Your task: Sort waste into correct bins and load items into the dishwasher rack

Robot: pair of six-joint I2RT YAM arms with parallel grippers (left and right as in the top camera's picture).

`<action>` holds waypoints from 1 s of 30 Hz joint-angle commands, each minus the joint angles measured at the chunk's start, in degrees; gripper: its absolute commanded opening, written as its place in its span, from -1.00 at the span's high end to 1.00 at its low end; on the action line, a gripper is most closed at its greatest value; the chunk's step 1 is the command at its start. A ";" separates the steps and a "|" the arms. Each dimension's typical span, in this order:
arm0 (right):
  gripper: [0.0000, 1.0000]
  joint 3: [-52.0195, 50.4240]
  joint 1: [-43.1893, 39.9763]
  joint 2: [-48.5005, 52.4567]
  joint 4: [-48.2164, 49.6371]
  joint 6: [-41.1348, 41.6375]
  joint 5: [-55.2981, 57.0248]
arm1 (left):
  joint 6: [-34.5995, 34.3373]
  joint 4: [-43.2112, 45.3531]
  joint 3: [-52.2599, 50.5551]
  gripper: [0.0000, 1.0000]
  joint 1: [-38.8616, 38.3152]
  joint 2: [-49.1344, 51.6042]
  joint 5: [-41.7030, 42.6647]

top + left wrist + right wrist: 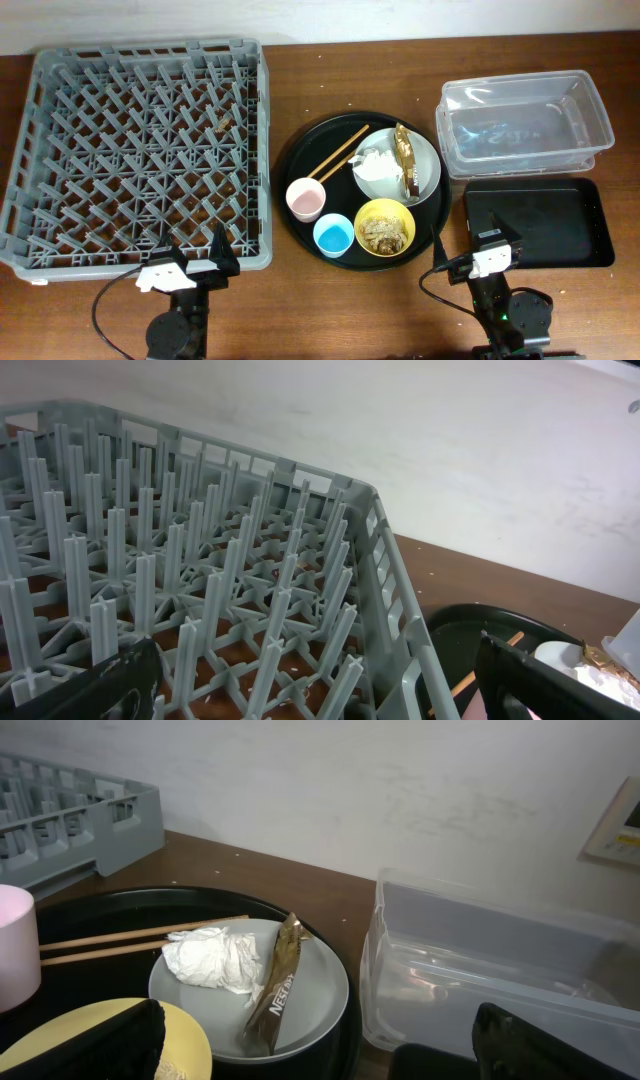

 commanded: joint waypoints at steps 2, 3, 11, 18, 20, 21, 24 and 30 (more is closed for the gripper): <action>-0.97 0.55 -0.42 -0.37 1.36 0.83 -4.07 | 0.72 3.19 0.00 -0.99 0.31 -0.28 1.31; -0.97 1.70 -0.42 -0.37 1.70 3.98 -4.31 | 0.72 2.38 1.64 -0.99 0.31 -0.17 1.40; -0.97 29.81 -0.42 21.33 -16.06 12.79 -8.35 | 0.72 -16.37 37.73 -0.99 0.31 33.11 7.69; -0.97 78.79 -0.35 74.79 -50.95 12.74 -17.44 | 0.72 -45.11 79.10 -0.99 0.31 75.06 18.27; -0.97 83.91 -0.35 86.12 -48.26 12.72 -33.68 | 0.70 -45.20 79.25 -0.99 0.28 78.12 18.51; -0.97 83.91 -0.09 89.44 -46.16 12.74 -37.68 | 0.70 -45.51 79.23 -0.99 0.31 78.47 18.71; -0.81 83.91 5.70 100.76 -45.51 15.63 -21.57 | 0.70 -46.47 79.23 -0.99 0.31 78.60 18.69; -0.14 83.91 16.15 118.66 -39.17 26.56 6.45 | 0.70 -46.45 79.23 -0.99 0.31 78.60 18.67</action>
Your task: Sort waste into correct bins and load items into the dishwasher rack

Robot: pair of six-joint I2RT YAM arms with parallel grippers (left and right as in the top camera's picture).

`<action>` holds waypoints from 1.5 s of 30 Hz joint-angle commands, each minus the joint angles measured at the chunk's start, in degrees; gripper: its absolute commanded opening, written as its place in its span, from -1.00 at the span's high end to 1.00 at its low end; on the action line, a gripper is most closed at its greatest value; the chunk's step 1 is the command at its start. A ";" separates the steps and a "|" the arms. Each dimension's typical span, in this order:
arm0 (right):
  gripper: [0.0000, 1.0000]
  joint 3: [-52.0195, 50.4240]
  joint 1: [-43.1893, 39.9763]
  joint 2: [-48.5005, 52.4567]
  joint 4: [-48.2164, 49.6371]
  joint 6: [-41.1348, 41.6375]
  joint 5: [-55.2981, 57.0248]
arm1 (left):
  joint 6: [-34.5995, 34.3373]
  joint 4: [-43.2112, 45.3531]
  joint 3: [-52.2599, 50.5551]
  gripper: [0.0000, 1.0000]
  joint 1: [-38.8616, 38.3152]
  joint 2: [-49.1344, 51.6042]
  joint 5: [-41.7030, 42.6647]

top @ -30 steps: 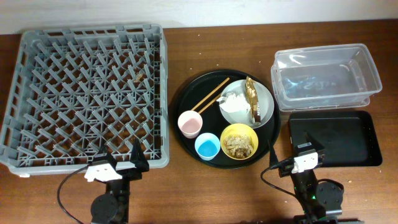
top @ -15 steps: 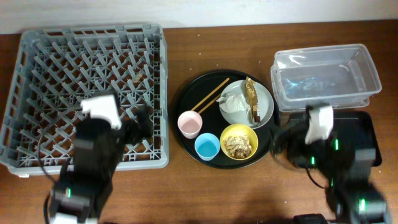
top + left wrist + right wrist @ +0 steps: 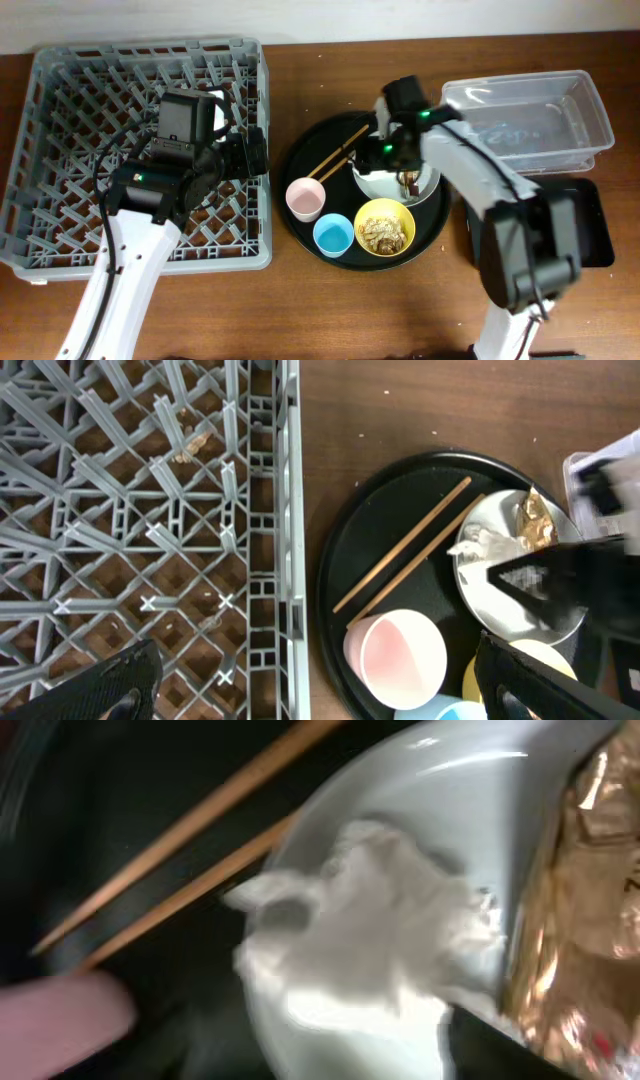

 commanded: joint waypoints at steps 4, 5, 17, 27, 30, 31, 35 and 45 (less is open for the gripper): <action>0.92 4.57 0.35 0.26 -3.28 3.61 4.35 | 0.48 0.11 1.07 -0.99 0.09 0.02 0.63; 0.92 7.17 -0.70 -2.69 -5.38 3.28 4.37 | 0.48 0.13 1.07 -0.99 0.09 0.02 0.61; -0.10 11.93 -22.73 -7.06 -5.84 1.03 -7.61 | 0.48 0.11 1.07 -0.99 0.09 0.02 0.63; -0.27 1.07 -1.44 0.46 -0.70 6.67 20.48 | 0.48 0.11 1.07 -0.99 0.09 0.02 0.61; -0.13 0.83 -3.48 4.92 -0.55 6.64 17.35 | 0.48 0.11 1.07 -0.99 0.09 0.02 0.61; 0.26 0.83 -4.09 4.81 -0.87 6.62 13.86 | 0.48 0.11 1.07 -0.99 0.09 0.02 0.61; 0.92 6.29 -8.22 -3.48 -6.71 7.19 6.45 | 0.48 0.11 1.07 -0.99 0.09 0.02 0.63; -0.30 8.81 -28.24 -4.85 5.03 9.09 -9.79 | 0.48 0.11 1.07 -0.99 0.09 0.02 0.63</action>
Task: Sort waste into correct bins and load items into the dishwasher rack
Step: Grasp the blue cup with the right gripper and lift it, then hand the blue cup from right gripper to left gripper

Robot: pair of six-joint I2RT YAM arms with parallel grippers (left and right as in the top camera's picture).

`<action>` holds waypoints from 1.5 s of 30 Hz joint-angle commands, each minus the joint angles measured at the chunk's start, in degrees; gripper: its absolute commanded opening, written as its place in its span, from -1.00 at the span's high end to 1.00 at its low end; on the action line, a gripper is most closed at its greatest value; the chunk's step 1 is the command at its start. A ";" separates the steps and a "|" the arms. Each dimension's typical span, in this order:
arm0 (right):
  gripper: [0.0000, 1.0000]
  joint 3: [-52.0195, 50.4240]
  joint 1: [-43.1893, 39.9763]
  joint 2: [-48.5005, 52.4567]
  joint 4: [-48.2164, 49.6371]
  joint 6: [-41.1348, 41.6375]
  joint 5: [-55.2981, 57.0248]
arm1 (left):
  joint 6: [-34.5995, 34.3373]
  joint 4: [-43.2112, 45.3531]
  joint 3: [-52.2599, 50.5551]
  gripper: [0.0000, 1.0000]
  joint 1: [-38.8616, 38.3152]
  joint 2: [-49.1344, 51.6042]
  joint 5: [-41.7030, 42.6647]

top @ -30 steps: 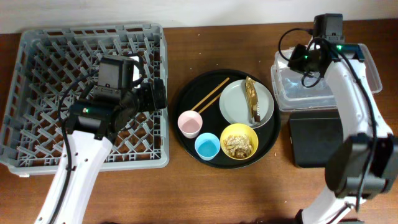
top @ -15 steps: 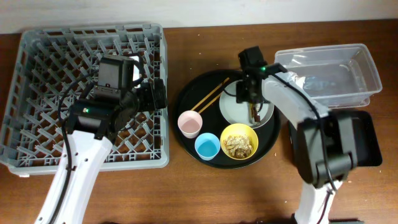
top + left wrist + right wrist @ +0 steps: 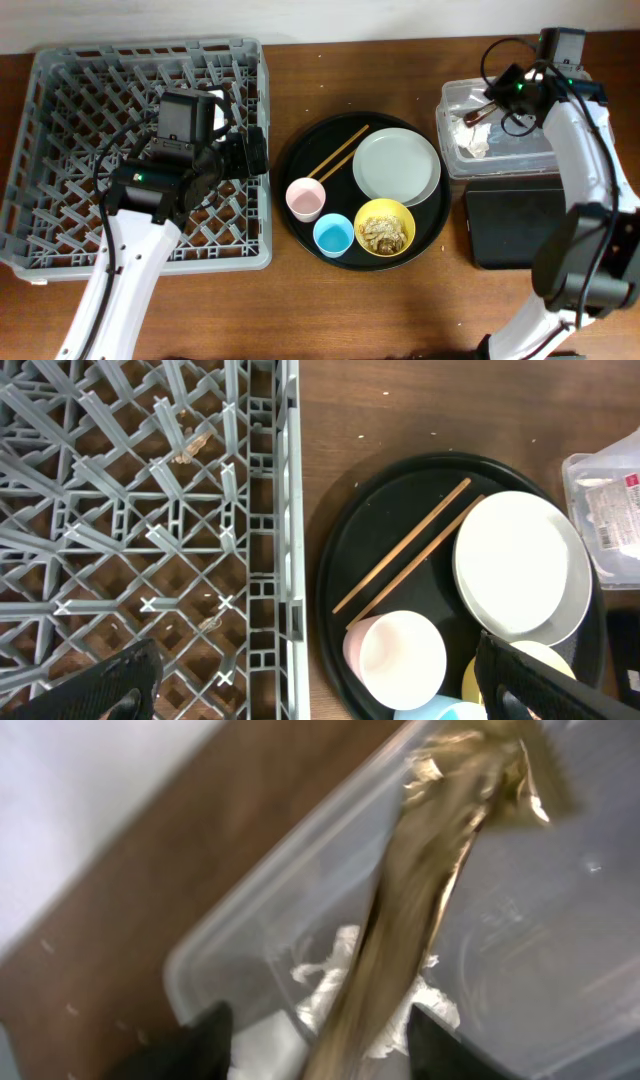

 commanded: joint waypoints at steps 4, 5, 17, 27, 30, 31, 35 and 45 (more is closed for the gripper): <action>-0.32 -0.35 2.82 -11.61 -9.40 -11.21 -18.18 | 0.48 0.13 0.90 -0.99 0.07 0.02 0.59; -0.31 -0.35 5.11 -15.28 -15.58 -13.84 -18.12 | 0.48 0.15 0.90 -0.99 0.09 0.02 0.61; 0.06 -23.89 43.56 -17.99 -14.27 -5.95 -3.50 | 0.46 -1.18 0.90 -0.99 0.07 0.02 0.66; 0.89 -30.42 44.61 -20.17 -5.64 -3.67 -2.58 | -0.17 -2.62 0.96 -0.99 0.22 -0.07 4.55; 0.92 -21.40 44.57 -24.63 -15.34 -7.48 -2.62 | -0.22 -3.56 2.16 -0.99 11.69 -4.42 19.91; 0.92 -18.38 44.57 -25.99 -16.96 -10.01 -4.02 | -0.15 -3.56 2.16 -0.99 18.27 -5.27 29.46; 0.92 -10.19 44.57 -28.30 -4.68 -23.74 -30.71 | 10.32 -8.31 2.08 -0.98 35.78 -1.46 70.55; 0.92 -10.21 44.57 -25.07 18.78 -18.25 -35.15 | 17.35 -13.55 2.08 -0.50 18.10 0.17 86.77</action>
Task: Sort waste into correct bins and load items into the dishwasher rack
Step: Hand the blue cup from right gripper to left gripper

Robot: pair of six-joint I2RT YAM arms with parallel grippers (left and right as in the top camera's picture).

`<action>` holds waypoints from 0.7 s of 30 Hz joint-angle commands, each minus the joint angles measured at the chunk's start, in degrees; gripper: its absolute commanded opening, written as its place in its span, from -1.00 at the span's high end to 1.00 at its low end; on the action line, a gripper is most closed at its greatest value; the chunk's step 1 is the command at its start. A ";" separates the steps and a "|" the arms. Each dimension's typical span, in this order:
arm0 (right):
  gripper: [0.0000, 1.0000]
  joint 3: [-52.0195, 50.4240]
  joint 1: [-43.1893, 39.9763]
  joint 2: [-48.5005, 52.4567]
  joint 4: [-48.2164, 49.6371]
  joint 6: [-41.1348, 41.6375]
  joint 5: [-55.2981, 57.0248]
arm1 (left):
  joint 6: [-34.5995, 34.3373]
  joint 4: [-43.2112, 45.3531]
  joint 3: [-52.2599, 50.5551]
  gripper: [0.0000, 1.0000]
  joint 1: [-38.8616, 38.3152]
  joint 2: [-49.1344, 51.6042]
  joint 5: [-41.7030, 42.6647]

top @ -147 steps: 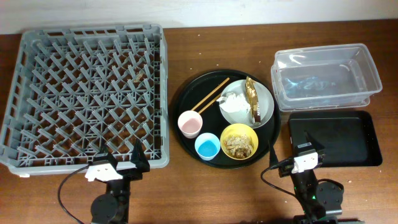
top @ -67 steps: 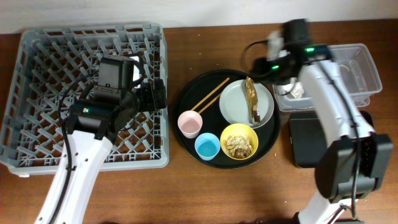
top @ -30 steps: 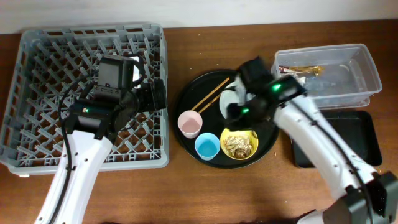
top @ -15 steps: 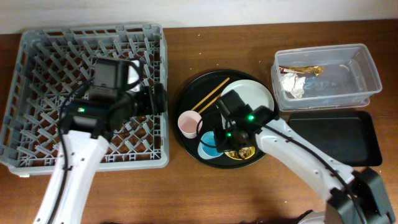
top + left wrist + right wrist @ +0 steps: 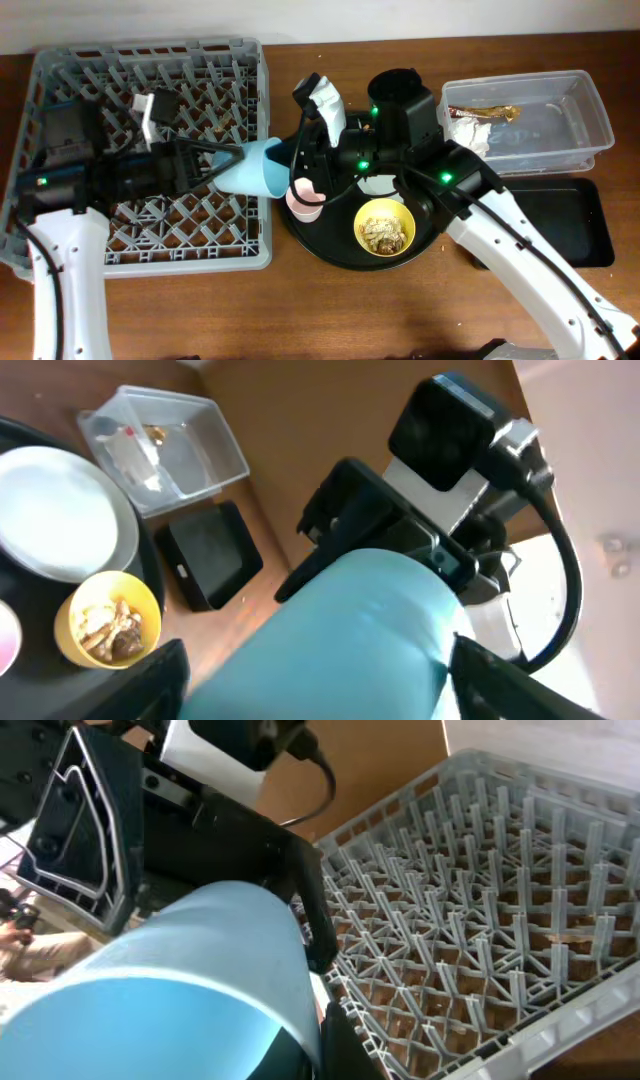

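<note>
The blue cup lies on its side in the air over the right edge of the grey dishwasher rack. My left gripper is shut on its base end, and the cup fills the gap between the fingers. My right gripper is shut on the rim, one finger inside the cup. The pink cup, the yellow bowl of food and the grey plate remain on the black tray. The tissue and brown wrapper lie in the clear bin.
A black bin sits in front of the clear bin at the right. My right arm crosses over the tray and hides most of the plate and the chopsticks. The rack holds only a few crumbs.
The wrapper has left my right gripper and lies in the clear bin. The blue cup is off the tray, held by both grippers at the rack's right edge. Both arms have moved.
Both arms were parked at the table's front, with tissue and wrapper on the grey plate. Then my right gripper was at the tissue and my left above the rack. Then the tissue lay in the clear bin with the wrapper held over it. Now the wrapper is in and both grippers hold the blue cup.
</note>
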 commanded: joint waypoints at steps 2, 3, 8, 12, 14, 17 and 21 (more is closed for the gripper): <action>0.92 0.59 0.28 0.87 2.40 0.79 0.96 | 1.05 -0.31 0.48 -0.24 -6.62 -0.33 5.03; 0.92 0.59 0.28 0.87 2.40 0.79 1.01 | 1.05 -0.31 0.48 -0.21 -6.56 -0.33 5.66; 0.92 0.59 -0.11 0.87 5.09 1.16 4.04 | -2.27 -0.31 0.50 -0.94 -6.47 -0.33 6.16; 0.92 0.59 -5.01 0.87 5.70 4.90 0.50 | -2.19 -0.28 0.50 -0.90 -6.47 -0.76 6.16; 0.92 0.57 -5.38 0.87 4.90 4.55 -3.85 | -2.19 1.11 0.50 -0.85 -6.45 -0.76 6.16; 0.92 0.57 -5.35 0.87 2.47 1.84 -9.40 | -2.19 2.54 0.50 -0.90 -6.45 -0.76 6.16; 0.92 0.57 -5.35 0.87 2.80 -1.01 -18.40 | -2.23 5.68 0.50 -0.91 -6.47 -0.76 6.16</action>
